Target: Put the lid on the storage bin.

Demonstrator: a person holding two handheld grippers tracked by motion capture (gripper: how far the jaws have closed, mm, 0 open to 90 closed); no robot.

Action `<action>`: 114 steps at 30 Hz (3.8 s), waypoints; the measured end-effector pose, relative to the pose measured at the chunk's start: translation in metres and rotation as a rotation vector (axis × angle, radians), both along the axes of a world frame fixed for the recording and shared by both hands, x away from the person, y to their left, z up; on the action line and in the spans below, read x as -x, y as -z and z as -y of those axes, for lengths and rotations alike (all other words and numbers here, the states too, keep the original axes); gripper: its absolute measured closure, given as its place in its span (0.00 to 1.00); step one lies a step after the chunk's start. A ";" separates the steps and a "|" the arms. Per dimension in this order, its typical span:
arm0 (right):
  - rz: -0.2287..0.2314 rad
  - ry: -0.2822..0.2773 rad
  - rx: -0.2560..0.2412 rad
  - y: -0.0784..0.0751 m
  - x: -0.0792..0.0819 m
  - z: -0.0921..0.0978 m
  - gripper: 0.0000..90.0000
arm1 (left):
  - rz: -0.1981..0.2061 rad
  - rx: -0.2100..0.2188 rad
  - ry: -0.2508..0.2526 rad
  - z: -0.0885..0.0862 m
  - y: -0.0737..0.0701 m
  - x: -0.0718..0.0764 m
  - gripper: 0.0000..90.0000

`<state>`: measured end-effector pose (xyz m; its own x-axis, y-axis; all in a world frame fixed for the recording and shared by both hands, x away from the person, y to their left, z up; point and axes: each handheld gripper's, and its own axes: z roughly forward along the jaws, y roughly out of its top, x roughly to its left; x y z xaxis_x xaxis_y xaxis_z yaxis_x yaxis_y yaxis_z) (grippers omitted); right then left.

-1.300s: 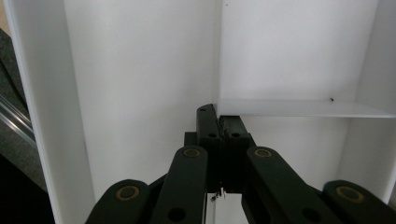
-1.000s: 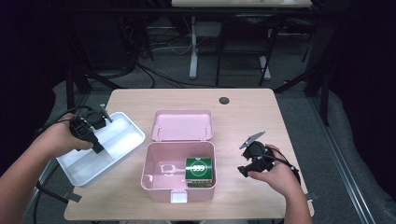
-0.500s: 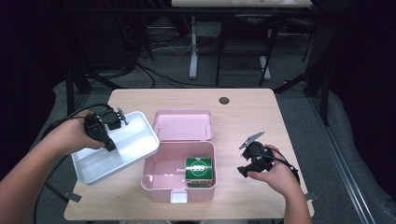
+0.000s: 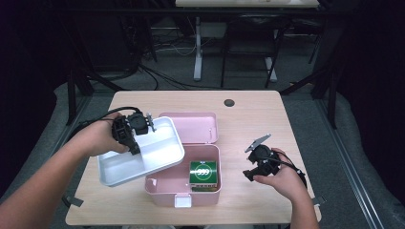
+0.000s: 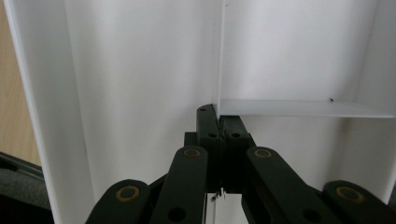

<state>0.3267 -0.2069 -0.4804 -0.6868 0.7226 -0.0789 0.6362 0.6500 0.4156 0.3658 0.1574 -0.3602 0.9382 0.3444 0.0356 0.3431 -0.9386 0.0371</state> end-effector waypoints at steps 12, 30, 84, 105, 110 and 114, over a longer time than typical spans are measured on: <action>0.000 0.000 0.005 0.001 -0.001 0.002 0.37 | 0.006 -0.004 0.168 0.048 0.014 0.004 0.99; 0.000 -0.001 -0.001 0.003 -0.001 0.002 0.37 | -0.002 -0.006 0.294 0.097 0.039 0.010 0.99; 0.037 0.027 -0.035 0.003 -0.008 0.001 0.37 | -0.033 -0.014 0.278 0.108 0.080 0.011 0.97; 0.019 0.028 -0.060 -0.034 -0.040 -0.028 0.42 | -0.040 -0.013 0.287 0.108 0.080 0.010 0.96; 0.010 0.056 -0.066 -0.038 -0.048 -0.033 0.43 | -0.033 -0.015 0.289 0.108 0.080 0.011 0.96; 0.018 0.070 -0.064 -0.045 -0.056 -0.038 0.46 | -0.032 -0.017 0.296 0.108 0.080 0.011 0.96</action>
